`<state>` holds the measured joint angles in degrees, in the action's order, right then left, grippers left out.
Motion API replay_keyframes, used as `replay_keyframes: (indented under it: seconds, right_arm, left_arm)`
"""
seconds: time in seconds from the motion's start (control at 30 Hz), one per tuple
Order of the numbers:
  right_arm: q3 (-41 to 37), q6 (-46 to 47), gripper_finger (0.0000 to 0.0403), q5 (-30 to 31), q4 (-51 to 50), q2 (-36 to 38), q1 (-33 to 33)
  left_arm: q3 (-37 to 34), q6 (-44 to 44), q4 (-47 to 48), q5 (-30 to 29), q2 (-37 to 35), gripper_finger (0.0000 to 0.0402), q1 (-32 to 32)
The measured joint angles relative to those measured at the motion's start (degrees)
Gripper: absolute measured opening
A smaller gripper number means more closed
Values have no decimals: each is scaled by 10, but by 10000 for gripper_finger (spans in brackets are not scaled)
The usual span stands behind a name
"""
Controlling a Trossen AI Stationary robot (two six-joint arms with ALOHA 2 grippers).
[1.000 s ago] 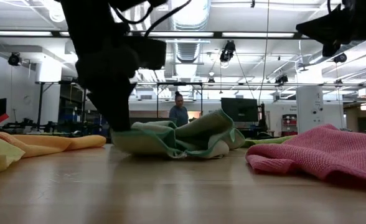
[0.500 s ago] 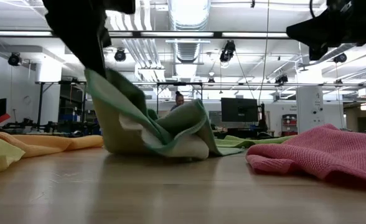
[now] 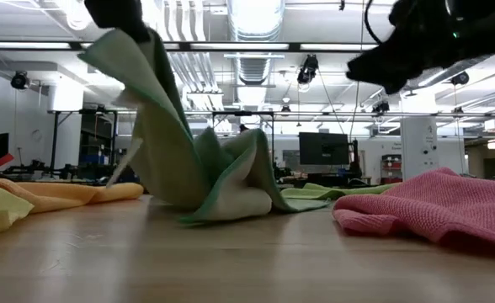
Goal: Fold microfiber towels
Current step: Fold the blue towel
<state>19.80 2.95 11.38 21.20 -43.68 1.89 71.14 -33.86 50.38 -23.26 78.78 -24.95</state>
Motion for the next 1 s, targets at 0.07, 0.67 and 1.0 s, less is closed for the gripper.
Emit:
replay_keyframes:
  seconds: [0.07,0.67,1.0]
  right_arm:
    - [26,-5,201,-2,4,-31,0]
    - [176,-22,224,-44,33,-290,61]
    - [210,-50,221,-38,174,-453,123]
  left_arm:
    - [6,0,0,-13,-16,0,0]
    - [39,16,-9,-66,-107,0,2]
    - [39,14,-20,-85,-104,0,3]
